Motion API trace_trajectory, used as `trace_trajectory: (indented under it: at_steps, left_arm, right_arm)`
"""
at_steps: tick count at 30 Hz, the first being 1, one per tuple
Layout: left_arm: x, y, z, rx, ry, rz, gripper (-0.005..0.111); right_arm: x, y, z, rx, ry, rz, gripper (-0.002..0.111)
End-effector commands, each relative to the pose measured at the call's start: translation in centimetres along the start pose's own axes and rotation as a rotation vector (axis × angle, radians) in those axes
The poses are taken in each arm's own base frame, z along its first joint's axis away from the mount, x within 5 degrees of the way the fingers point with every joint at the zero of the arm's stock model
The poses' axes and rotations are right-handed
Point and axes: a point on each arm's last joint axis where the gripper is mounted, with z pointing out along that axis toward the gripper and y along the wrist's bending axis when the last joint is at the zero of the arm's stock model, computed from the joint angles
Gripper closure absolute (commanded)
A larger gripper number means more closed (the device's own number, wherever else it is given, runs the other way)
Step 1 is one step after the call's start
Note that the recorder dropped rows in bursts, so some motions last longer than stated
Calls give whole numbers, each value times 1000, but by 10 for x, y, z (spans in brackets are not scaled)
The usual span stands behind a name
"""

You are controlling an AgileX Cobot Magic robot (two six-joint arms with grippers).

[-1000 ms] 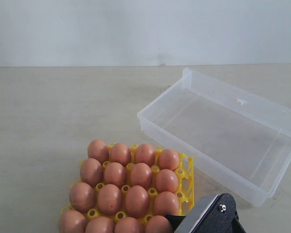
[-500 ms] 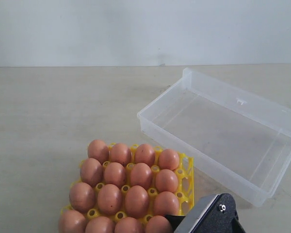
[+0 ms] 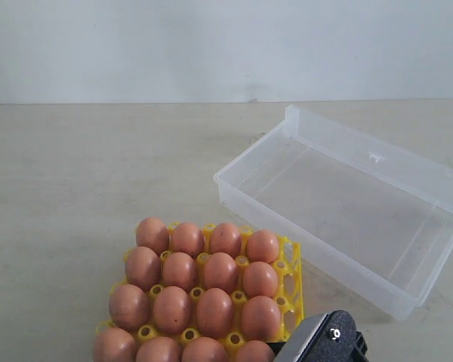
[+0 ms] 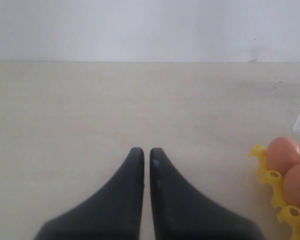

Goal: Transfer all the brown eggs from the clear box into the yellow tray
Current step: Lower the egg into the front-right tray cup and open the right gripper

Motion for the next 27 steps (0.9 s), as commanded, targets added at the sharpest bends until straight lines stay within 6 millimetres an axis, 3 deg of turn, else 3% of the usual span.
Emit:
trace_trajectory:
  at_steps: [1,27]
  left_arm:
    - [-2,0,0,5,-15,-10,103]
    - [-2,0,0,5,-15,-10,103]
  right_arm:
    - [0,-1,-3,10,14,11,43]
    - [-7,-10,-4,108,-71,86,43]
